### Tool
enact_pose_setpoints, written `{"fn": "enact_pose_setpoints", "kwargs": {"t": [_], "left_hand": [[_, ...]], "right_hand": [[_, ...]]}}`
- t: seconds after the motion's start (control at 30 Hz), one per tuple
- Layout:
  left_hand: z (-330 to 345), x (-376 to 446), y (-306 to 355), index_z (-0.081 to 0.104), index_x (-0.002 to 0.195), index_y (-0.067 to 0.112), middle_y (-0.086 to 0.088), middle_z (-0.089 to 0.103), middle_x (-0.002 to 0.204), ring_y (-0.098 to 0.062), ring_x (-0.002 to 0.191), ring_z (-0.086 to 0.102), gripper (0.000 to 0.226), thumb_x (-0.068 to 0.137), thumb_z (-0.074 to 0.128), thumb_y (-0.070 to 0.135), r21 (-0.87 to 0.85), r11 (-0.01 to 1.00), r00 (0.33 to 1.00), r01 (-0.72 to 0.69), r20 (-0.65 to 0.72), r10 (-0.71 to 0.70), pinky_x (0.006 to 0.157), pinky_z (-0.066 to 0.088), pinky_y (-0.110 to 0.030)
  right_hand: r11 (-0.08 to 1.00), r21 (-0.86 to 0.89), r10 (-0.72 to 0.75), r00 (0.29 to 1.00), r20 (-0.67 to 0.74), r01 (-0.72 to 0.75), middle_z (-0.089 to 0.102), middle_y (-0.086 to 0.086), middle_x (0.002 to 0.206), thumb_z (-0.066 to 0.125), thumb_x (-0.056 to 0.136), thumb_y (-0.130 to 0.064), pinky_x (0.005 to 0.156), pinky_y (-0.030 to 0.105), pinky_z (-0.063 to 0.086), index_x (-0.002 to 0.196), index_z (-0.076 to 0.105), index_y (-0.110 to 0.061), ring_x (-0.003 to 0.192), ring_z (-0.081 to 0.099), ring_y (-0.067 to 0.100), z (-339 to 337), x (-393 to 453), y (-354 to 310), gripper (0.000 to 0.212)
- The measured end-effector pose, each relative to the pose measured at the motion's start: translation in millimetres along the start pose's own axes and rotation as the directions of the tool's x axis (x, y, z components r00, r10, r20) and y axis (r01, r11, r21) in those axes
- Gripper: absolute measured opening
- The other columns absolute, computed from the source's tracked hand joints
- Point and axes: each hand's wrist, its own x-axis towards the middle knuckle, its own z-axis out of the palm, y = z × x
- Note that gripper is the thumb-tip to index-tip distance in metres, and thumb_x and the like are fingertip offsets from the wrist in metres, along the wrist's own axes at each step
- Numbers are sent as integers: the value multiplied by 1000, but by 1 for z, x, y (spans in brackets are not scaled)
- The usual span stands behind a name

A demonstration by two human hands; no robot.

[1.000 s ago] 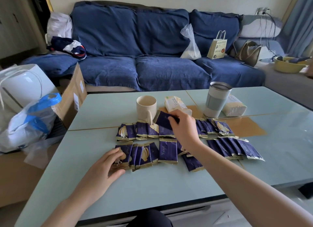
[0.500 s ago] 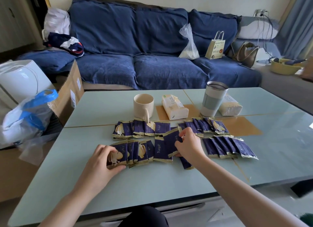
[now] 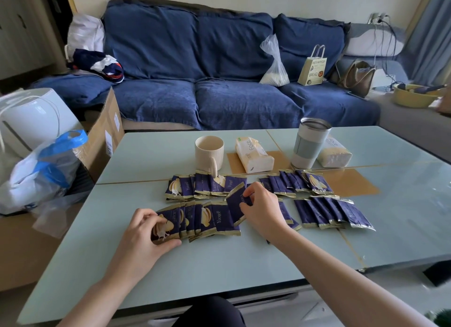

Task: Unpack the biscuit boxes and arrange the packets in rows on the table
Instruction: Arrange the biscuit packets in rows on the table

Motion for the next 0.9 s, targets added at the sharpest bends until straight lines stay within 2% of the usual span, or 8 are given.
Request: {"fn": "enact_pose_setpoints", "kwargs": {"t": [0.13,0.23,0.37,0.5,0.6,0.77,0.83,0.9], "left_hand": [[2,1,-1,67,95,10,1,51,100,-16,84,56,54,55,91,38,37,999,1000,15,-23,-14,72,42,-23],[2,3,2,63,111,9,-2,51,112,-23,102,54,72,57,87,50,91,995,999,44,-1,-44,83,47,-34],[6,8,23,58,124,14,1,51,125,-19,120,45,83,67,58,74,144,987,997,-69,27,66,96,43,-36],[21,19,49,61,125,12,0,55,130,-21,131,43,68,76,70,58,129,971,978,-204,64,197,107,34,-36],[38,24,64,50,140,20,5,45,146,-15,142,30,60,88,63,48,152,941,946,-301,171,275,114,16,-27],[65,33,82,19,154,31,11,12,162,-14,150,1,59,100,38,47,213,869,860,-448,370,353,117,-8,-33],[71,35,83,21,153,31,11,11,162,-15,150,-3,56,101,34,47,227,854,841,-469,408,354,118,-9,-36],[72,35,81,33,150,28,8,24,159,-16,150,7,51,102,39,42,208,859,846,-469,385,369,118,-5,-35]], "right_hand": [[978,-204,-30,999,27,35,61,-1,93,63,89,-27,52,25,37,107,53,-22,83,56,18,-6,-8,5,21],[952,-301,-48,998,30,55,57,3,99,60,90,-39,58,27,38,107,54,-25,85,56,21,-10,-13,6,23],[935,-339,-127,990,-56,101,59,4,97,51,93,-30,62,31,47,98,61,-26,83,55,20,-29,-5,16,12],[921,-355,-138,986,91,161,63,2,121,54,90,-17,90,36,49,122,60,-21,119,49,23,-49,9,40,32],[910,-371,-78,956,282,183,42,0,149,58,89,-32,110,44,33,144,40,-24,139,28,26,-53,7,55,58],[847,-455,-74,909,410,274,21,-10,158,58,83,-62,114,54,22,152,17,-33,144,11,31,-50,-4,70,85],[833,-475,-89,916,390,283,23,-9,157,58,83,-64,114,52,21,152,20,-33,143,12,30,-51,-6,71,85],[827,-481,-100,919,382,290,29,-6,155,57,84,-62,113,49,22,152,22,-31,141,18,30,-52,-8,70,82]]}}
